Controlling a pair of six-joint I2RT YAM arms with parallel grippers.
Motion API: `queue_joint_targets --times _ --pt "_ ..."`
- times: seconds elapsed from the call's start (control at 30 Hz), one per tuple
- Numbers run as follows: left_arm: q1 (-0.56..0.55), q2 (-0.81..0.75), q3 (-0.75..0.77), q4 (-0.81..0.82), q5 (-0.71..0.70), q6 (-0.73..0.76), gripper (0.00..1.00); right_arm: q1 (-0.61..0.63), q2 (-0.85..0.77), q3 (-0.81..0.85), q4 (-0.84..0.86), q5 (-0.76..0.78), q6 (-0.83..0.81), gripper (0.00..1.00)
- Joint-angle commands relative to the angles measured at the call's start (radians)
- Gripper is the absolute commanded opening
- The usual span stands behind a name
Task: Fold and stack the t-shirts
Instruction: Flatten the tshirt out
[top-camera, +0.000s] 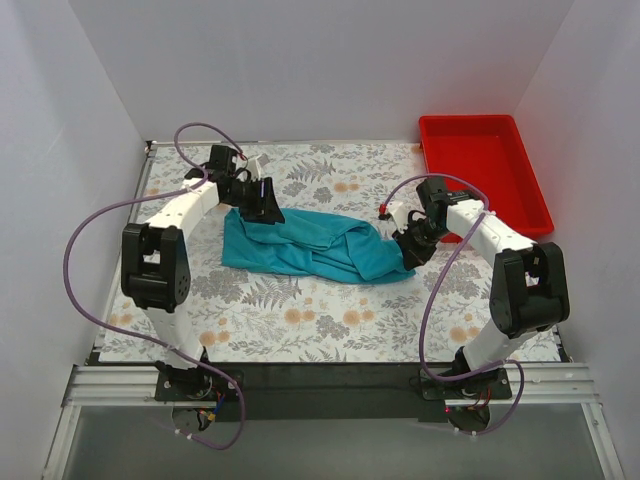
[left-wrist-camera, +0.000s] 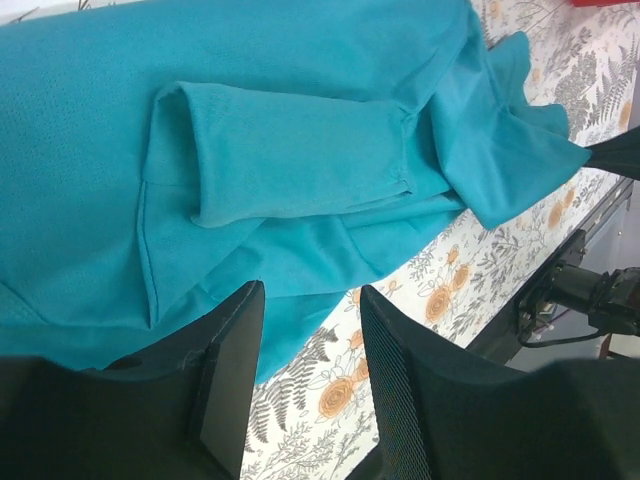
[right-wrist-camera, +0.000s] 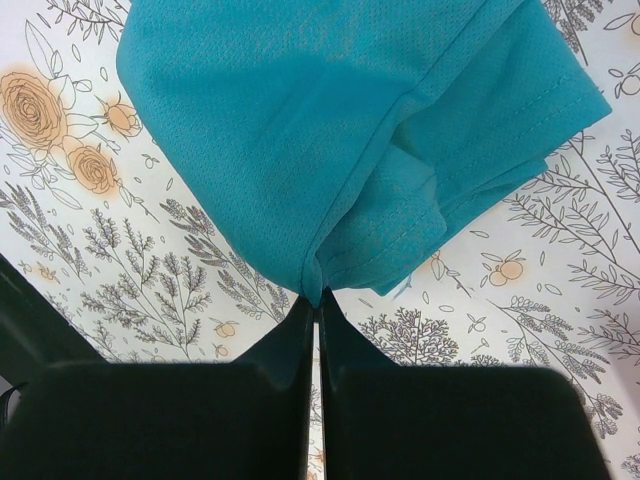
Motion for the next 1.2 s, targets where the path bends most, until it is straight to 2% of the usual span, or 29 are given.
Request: queue_joint_targets --times 0.0,0.5,0.9,1.17 --pt "0.001 0.045 0.007 0.022 0.017 -0.012 0.41 -0.002 -0.014 0.040 -0.014 0.000 0.004 0.01" --pt "-0.005 0.189 0.016 0.088 -0.012 0.025 0.43 -0.004 -0.010 0.034 -0.027 0.004 -0.004 0.01" --pt "-0.020 0.203 0.014 0.119 0.063 0.048 0.43 -0.002 -0.003 0.028 -0.030 0.001 -0.004 0.01" --pt "-0.023 0.110 -0.025 0.077 0.069 0.067 0.38 -0.002 -0.013 0.028 -0.036 0.007 -0.010 0.01"
